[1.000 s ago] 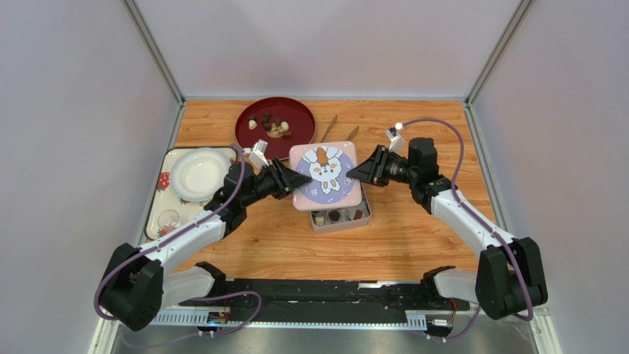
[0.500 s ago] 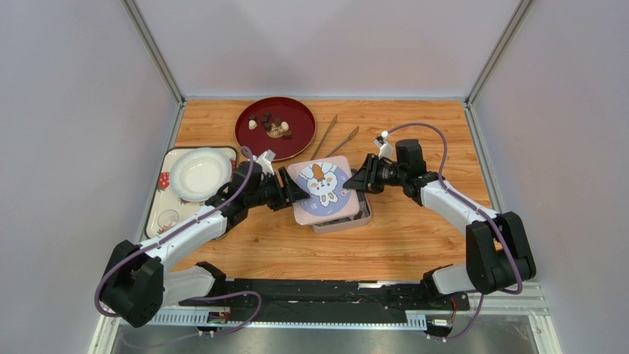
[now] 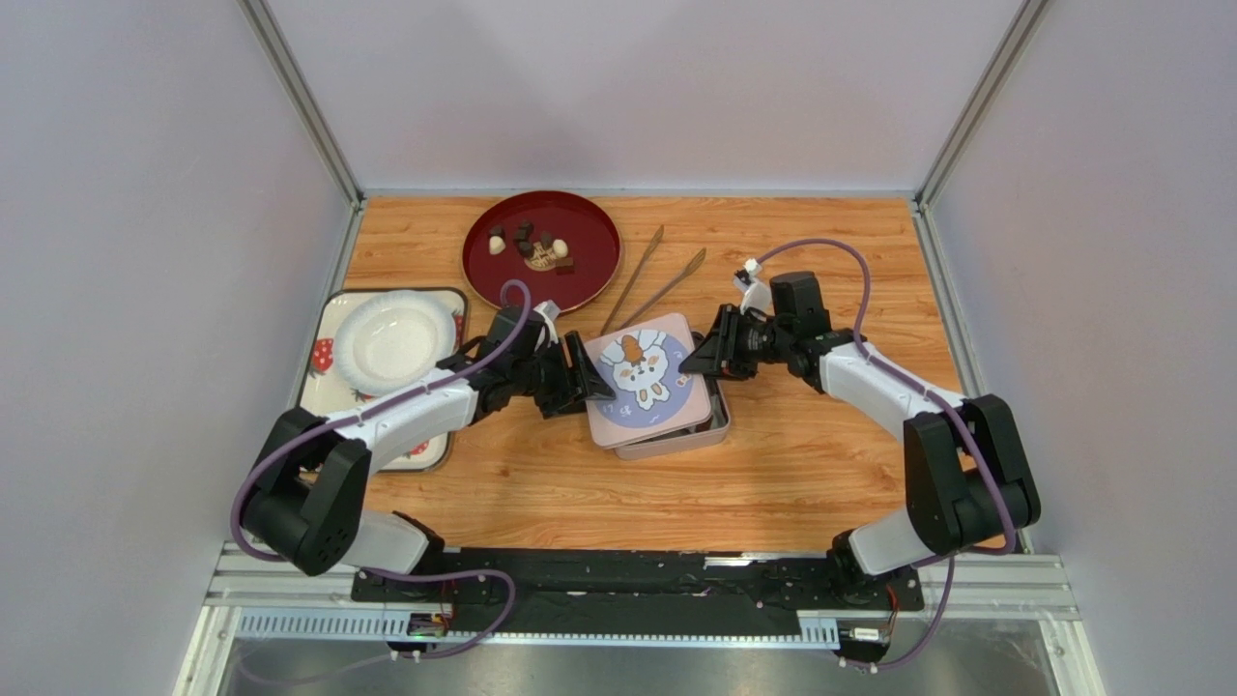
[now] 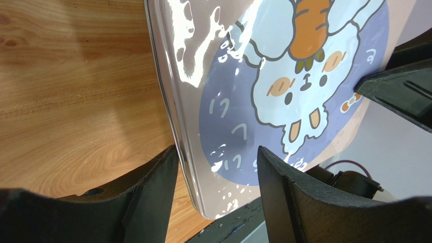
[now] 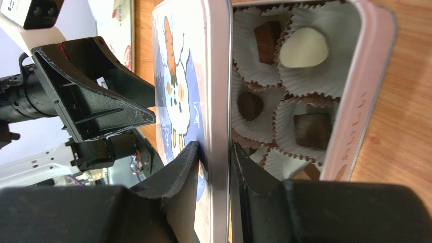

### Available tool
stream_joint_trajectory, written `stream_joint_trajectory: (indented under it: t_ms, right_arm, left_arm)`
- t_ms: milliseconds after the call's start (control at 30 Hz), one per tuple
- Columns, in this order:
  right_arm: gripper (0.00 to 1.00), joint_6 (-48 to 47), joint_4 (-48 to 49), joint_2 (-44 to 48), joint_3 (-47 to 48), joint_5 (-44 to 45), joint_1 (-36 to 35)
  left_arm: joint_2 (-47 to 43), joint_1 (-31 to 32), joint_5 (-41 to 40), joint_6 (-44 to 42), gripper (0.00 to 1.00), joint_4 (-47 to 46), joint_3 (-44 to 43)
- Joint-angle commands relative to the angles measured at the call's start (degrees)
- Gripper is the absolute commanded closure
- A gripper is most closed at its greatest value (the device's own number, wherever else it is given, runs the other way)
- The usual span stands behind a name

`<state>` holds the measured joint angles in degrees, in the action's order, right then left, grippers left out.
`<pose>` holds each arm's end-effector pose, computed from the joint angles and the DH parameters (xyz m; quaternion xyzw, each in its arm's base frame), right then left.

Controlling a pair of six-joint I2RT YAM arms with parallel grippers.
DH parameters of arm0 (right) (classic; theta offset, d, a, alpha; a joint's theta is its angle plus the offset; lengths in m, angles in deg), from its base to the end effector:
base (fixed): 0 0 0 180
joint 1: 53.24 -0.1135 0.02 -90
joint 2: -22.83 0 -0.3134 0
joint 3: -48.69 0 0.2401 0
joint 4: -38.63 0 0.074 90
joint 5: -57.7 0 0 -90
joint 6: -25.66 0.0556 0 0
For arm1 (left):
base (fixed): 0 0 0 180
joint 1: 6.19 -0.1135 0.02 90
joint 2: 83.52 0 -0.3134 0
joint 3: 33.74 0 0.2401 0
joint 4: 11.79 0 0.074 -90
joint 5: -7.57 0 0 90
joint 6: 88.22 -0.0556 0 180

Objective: Pack the chocolate

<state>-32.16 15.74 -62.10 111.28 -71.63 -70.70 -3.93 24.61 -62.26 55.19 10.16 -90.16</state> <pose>0.2725 0.1227 0.2513 -0.0156 0.8800 0.4330 0.1949 0.2248 -0.1563 0.2379 -0.1128 0.9054 -0.3721 0.1703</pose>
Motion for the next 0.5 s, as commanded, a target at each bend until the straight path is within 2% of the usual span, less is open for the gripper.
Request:
stream_joint_trajectory:
  t_ms: [0,467]
  right_arm:
    - [0.82,-4.2,-3.0,-0.9,3.0,5.0,0.5]
    - [0.79,-8.5,-8.5,-0.4,4.3,12.5,0.8]
  left_arm:
    - [1.4,1.0,3.6,-0.1,0.34,-2.5,-4.1]
    - [4.7,3.4,5.1,-0.4,0.33,-1.8,-6.2]
